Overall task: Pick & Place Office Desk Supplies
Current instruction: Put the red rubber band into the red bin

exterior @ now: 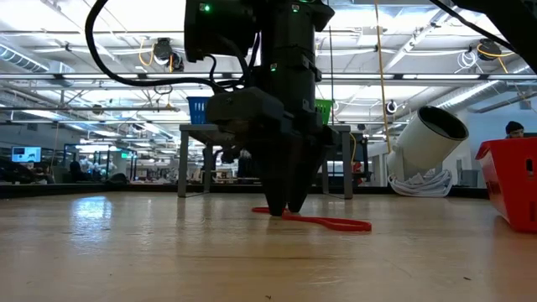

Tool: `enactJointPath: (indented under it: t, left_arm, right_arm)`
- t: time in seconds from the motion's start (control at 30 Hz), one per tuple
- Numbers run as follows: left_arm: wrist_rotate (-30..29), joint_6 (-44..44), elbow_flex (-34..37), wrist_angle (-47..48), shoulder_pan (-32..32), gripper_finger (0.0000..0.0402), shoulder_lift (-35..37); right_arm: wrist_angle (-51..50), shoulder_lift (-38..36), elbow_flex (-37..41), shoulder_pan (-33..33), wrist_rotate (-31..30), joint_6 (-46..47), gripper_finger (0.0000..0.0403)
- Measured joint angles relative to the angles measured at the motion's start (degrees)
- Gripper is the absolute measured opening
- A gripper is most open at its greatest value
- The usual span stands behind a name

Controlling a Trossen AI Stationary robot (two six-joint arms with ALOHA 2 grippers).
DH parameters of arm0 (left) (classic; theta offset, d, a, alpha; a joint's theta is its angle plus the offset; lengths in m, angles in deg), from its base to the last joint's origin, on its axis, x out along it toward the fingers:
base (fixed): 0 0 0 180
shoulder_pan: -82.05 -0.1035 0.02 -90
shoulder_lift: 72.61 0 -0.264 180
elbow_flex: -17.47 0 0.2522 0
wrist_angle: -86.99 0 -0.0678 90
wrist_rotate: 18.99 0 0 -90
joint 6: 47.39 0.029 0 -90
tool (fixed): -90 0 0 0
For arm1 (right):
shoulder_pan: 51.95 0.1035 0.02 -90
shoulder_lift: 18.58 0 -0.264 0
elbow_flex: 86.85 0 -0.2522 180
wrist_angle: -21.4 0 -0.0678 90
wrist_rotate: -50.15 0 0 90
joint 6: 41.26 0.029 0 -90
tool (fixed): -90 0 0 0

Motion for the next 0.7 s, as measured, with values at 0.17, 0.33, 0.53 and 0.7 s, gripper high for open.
enactJointPath:
  t: [0.17,0.33,0.53,0.7]
  left_arm:
    - [0.00,0.09,0.00,-0.05,0.00,0.0141,0.00]
    - [0.00,0.19,0.00,-0.04,0.00,0.0141,0.00]
    - [0.00,0.19,0.00,-0.04,0.01,0.0141,0.00]
    - [-0.02,0.19,0.00,0.00,0.00,0.0141,0.00]
  right_arm:
    - [-0.32,0.00,0.02,0.04,0.23,-0.14,0.0104]
    - [-0.40,0.00,0.04,0.09,0.35,-1.48,0.0042]
    - [-0.40,0.02,0.07,0.09,0.15,-0.95,0.0005]
    - [-1.19,-1.01,0.19,0.85,-3.06,-0.66,0.0001]
